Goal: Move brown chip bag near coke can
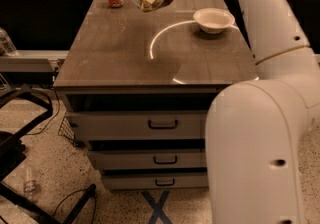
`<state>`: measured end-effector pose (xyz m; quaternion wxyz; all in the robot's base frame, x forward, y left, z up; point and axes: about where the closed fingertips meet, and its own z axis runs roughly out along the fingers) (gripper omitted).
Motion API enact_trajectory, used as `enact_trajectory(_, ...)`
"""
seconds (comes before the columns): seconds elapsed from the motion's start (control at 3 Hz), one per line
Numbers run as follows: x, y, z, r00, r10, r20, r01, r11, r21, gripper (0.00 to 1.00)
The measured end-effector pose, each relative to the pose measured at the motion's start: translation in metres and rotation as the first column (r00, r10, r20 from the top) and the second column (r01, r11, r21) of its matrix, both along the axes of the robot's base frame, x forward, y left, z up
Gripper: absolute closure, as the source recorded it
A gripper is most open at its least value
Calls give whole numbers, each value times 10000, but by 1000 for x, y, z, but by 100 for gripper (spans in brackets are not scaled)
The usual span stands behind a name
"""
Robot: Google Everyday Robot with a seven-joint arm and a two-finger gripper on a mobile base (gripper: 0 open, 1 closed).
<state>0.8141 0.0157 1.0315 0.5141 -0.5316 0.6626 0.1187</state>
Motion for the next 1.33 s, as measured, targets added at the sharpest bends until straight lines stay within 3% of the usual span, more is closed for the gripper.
enact_trajectory(0.33,61,-19,-4,9864,-1189,1134,1076,9890,1014,100)
enact_trajectory(0.67,100,-30,-3,9564,-2110,2022,1801,9704,1607,100)
enact_trajectory(1.0,121,-25,-12,9432,-2510,2178,2145,9604,1778,100)
enact_trajectory(1.33,129,6,-42,9590,-2513,1310,2315,9614,1489,100)
